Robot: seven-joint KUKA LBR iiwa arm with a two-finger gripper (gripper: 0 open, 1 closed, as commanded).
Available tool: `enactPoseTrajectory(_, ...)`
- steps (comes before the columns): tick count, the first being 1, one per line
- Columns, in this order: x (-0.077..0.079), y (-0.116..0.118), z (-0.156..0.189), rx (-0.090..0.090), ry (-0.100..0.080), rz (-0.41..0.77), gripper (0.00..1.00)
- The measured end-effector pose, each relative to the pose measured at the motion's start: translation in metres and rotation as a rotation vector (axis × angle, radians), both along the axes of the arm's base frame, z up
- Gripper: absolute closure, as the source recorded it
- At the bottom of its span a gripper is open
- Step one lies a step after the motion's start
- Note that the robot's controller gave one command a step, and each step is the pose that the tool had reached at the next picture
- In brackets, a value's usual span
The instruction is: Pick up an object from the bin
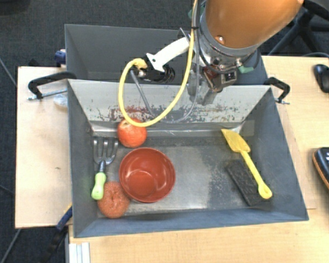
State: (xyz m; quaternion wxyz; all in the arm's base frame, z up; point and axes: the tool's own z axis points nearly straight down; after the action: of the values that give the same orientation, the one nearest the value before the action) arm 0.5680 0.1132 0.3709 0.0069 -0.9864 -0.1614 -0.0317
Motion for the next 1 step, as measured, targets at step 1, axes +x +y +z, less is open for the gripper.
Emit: enactPoseTrajectory(1,-0.0029,0.0105,0.0,0.005,0.003,-0.053,1.0)
